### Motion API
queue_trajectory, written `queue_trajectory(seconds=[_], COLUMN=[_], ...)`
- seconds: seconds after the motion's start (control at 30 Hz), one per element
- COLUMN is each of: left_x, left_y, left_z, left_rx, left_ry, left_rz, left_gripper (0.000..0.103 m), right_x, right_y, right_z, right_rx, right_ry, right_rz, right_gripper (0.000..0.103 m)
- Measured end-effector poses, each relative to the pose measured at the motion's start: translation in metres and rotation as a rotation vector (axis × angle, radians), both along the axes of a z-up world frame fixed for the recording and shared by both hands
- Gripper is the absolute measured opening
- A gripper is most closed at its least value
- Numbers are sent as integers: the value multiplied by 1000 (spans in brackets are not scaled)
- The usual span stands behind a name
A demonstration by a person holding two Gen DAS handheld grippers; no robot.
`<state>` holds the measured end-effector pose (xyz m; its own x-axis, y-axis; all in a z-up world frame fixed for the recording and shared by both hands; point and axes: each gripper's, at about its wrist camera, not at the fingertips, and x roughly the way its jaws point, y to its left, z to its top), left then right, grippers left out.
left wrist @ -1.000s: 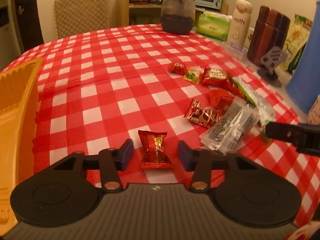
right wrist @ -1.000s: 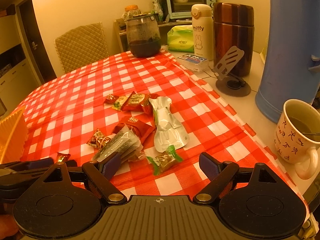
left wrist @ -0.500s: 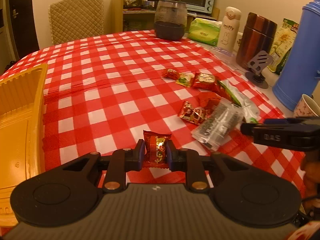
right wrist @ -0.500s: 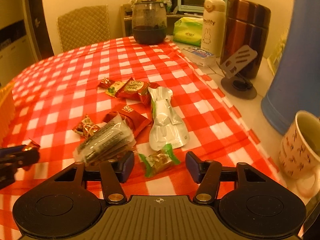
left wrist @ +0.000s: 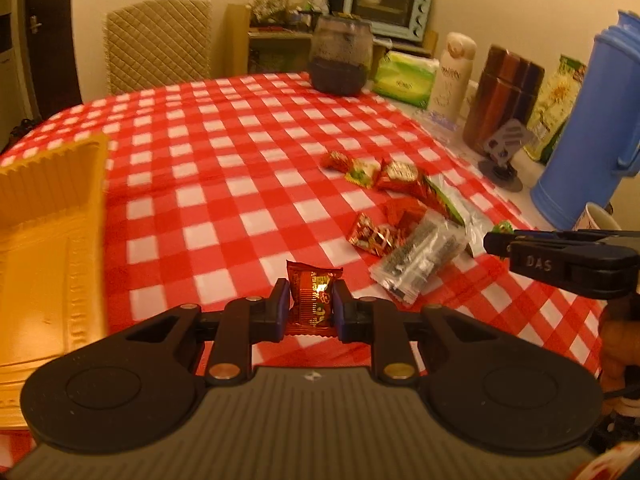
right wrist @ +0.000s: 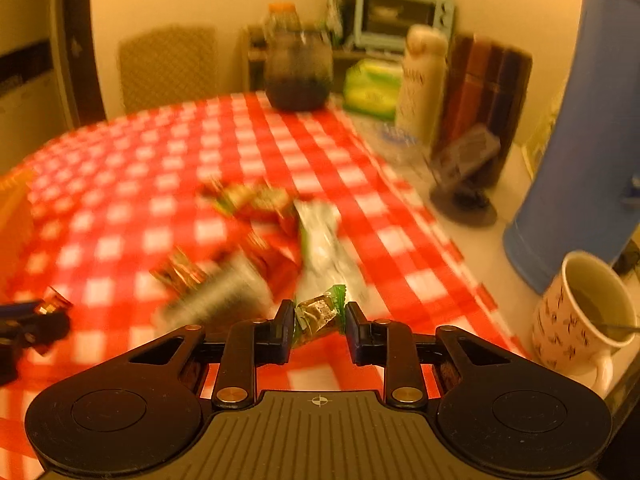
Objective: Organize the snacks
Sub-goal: 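Carry both candies to the orange tray and open both grippers over it, then grasp the clear packet of dark sticks with the left gripper while the right grasps the silver-green bar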
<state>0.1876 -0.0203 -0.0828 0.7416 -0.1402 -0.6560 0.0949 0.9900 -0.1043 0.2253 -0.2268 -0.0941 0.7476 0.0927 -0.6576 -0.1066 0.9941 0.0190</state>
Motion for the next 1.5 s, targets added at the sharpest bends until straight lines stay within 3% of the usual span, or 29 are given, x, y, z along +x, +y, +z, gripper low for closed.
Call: queue_trajectory(seconds=[0.17, 0.43, 0.8, 1.13, 1.17, 1.2, 1.27, 1.5], left_x=[-15, -49, -72, -80, -79, -78, -80, -80], left_y=[27, 94, 170, 198, 198, 199, 200, 195], left_z=[26, 49, 45, 30, 29, 29, 29, 30], left_rx=[-2, 44, 63, 23, 25, 27, 25, 26], left_ry=[-40, -61, -37, -33, -33, -34, -40, -44], left_rz=[89, 257, 375, 392, 397, 401, 405, 400], left_gripper=[20, 20, 20, 21, 22, 30, 33, 33], right_x=[-14, -24, -41, -44, -43, -41, -38, -35], right_y=[25, 99, 208, 247, 246, 245, 241, 222], right_z=[32, 65, 52, 29, 27, 25, 27, 36], right_rx=[112, 232, 222, 192, 205, 217, 247, 279], right_ry=[-95, -137, -83, -20, -14, -6, 2, -9], right_rz=[131, 389, 649, 677, 671, 664, 651, 602], right_gripper=[27, 27, 27, 28, 30, 41, 55, 55])
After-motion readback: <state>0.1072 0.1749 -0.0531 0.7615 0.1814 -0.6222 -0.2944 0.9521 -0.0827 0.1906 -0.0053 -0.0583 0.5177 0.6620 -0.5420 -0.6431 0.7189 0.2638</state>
